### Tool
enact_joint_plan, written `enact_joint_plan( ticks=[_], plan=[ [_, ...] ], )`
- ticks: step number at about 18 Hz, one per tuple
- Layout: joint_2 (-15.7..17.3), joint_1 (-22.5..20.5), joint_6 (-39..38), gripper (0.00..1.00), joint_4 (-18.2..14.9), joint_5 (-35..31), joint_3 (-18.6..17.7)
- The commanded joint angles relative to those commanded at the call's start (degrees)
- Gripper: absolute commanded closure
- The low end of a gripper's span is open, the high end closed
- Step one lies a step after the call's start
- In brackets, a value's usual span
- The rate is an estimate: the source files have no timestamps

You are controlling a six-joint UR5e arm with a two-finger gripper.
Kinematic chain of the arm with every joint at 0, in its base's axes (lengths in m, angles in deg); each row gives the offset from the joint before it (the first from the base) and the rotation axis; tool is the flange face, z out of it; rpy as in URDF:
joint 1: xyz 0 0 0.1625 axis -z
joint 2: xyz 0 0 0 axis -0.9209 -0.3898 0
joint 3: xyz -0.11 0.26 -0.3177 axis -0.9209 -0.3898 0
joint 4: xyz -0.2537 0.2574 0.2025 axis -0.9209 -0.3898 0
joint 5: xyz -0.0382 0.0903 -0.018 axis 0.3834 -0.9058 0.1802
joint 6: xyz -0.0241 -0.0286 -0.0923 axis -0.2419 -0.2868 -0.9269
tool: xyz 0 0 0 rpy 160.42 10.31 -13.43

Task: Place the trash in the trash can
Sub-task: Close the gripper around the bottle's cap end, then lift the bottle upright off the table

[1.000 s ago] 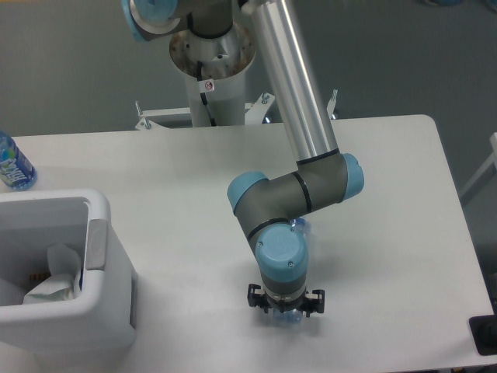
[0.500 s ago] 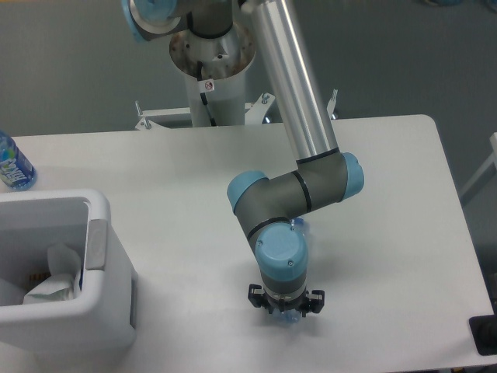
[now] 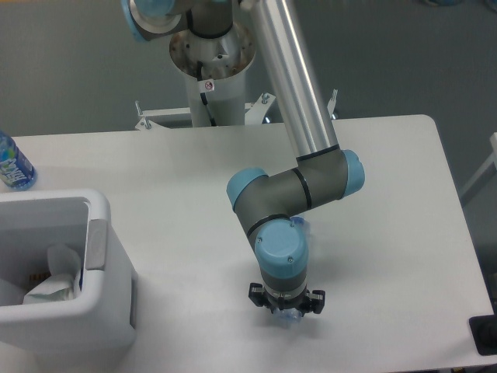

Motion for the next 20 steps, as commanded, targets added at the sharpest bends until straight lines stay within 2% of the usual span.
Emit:
enact_joint_plan(
  ticks=[6,8,10,13,17,20],
  plan=[
    [1.2,-0.2,0.1,0.51,-0.2,0.3,0.0],
    [2.6,-0.6,0.0,0.51,-0.1,0.8,0.9],
    [3.5,-1.9,-0.7,0.51,0.3,4.8,2.7],
    [6.8,-3.9,-2.5,0.51,1.4,13.7,5.4],
    [9.7,-4.5,-10.6,0.51,3.9,19.6,9.7],
    [12.0,-5.0,-17.6,0.51,8.0,23.3,11.4]
  ],
)
